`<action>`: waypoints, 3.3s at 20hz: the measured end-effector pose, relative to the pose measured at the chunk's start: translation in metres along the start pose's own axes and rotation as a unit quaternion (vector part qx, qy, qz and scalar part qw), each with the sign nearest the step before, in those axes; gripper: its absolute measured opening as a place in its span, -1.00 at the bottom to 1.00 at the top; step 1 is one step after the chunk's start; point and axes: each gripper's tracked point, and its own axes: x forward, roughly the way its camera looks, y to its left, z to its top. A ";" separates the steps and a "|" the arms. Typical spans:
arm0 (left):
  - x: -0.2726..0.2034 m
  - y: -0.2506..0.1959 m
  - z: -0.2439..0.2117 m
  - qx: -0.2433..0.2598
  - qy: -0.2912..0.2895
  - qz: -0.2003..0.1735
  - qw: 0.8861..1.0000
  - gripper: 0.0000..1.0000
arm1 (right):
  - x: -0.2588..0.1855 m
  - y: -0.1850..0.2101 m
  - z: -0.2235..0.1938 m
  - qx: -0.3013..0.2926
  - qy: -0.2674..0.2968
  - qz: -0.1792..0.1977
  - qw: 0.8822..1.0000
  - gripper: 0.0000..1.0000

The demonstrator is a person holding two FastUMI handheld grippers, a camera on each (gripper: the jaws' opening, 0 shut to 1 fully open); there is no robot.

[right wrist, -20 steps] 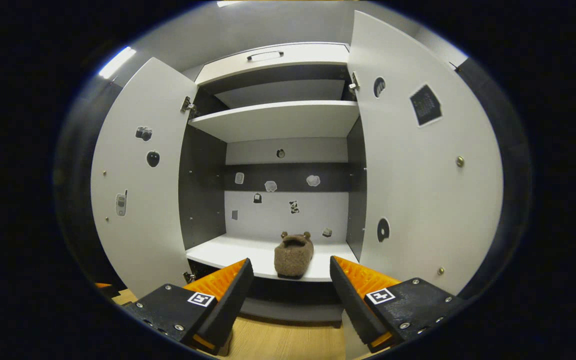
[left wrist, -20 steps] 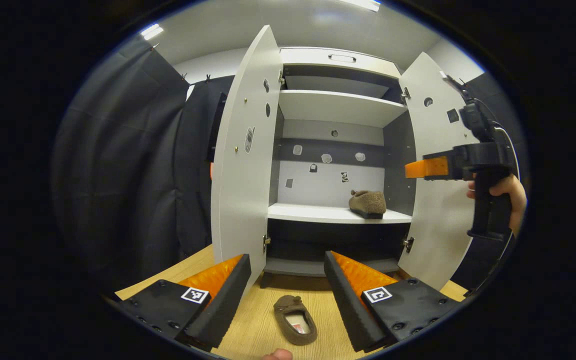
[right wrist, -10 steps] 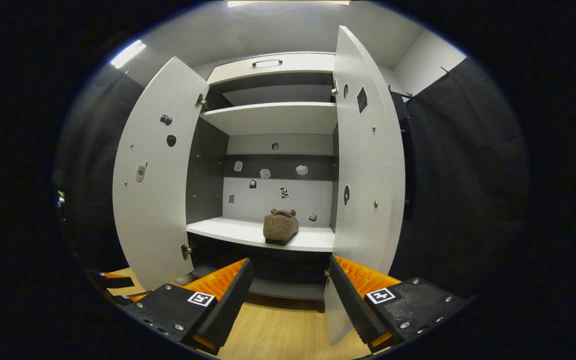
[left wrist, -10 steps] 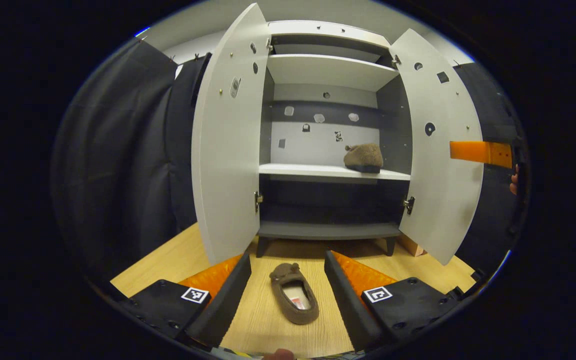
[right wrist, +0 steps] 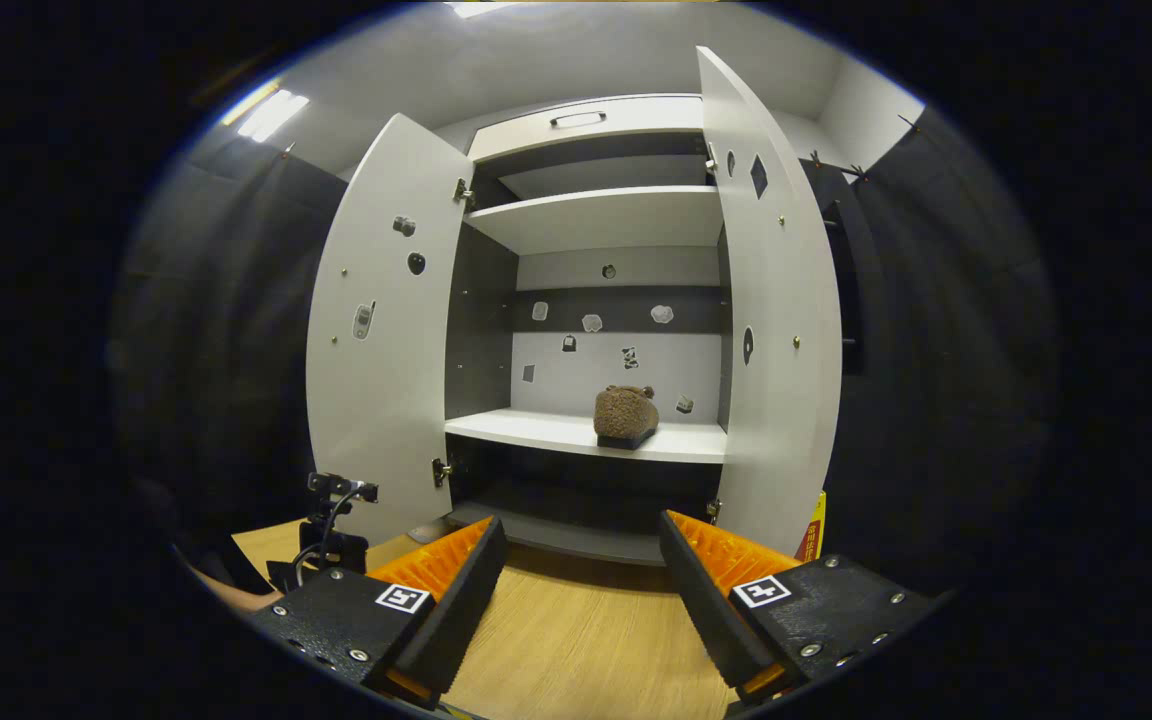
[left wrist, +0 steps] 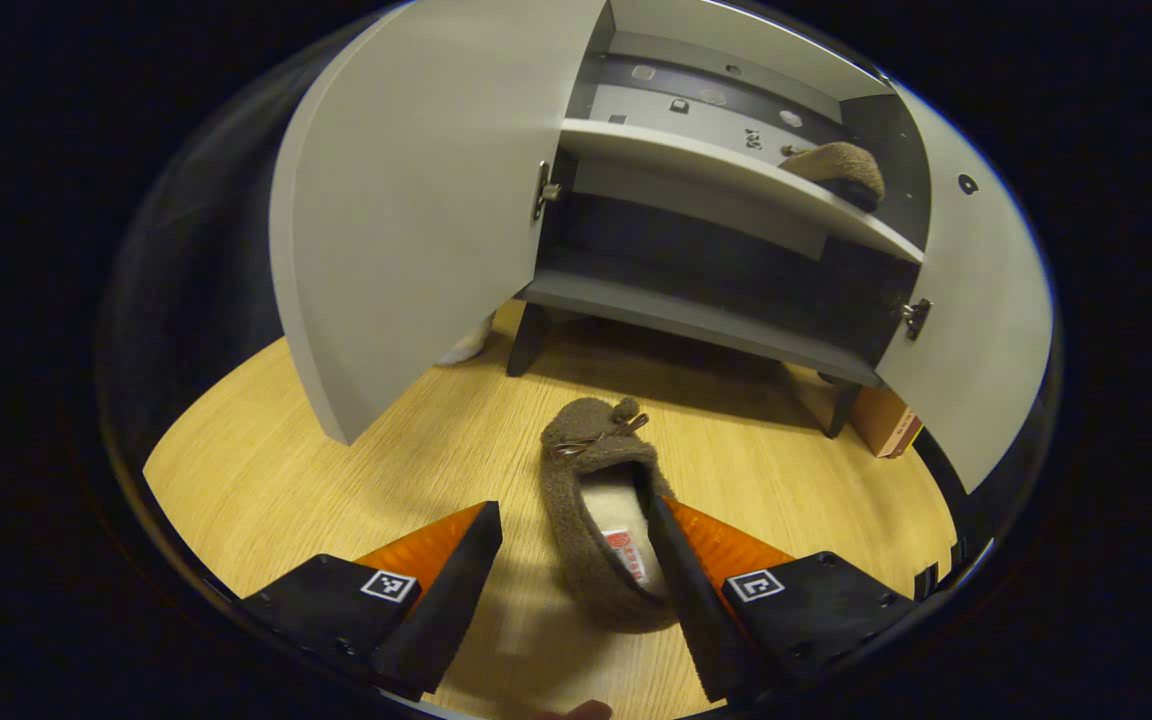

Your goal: Grab one shoe with the right hand and put it into the shoe cabinet, grab the other shoe with the left hand and put it into the shoe cabinet; then close the right door with the right hand and the left door with the left hand.

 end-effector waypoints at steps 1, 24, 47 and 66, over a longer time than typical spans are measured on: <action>0.012 0.005 -0.005 0.005 0.009 0.008 1.000 0.94 | -0.003 0.002 -0.002 -0.006 0.003 0.001 1.000 0.89; -0.027 -0.035 0.104 0.021 -0.103 -0.052 0.993 -0.59 | -0.007 -0.028 -0.002 0.010 0.015 -0.064 0.998 0.89; 0.098 -0.190 0.479 0.070 -0.138 -0.050 0.987 -0.59 | -0.004 -0.059 -0.003 0.038 0.026 -0.108 0.993 0.89; 0.119 -0.170 0.462 0.079 -0.100 -0.049 0.991 0.79 | 0.005 -0.074 0.002 0.046 0.019 -0.119 0.992 0.89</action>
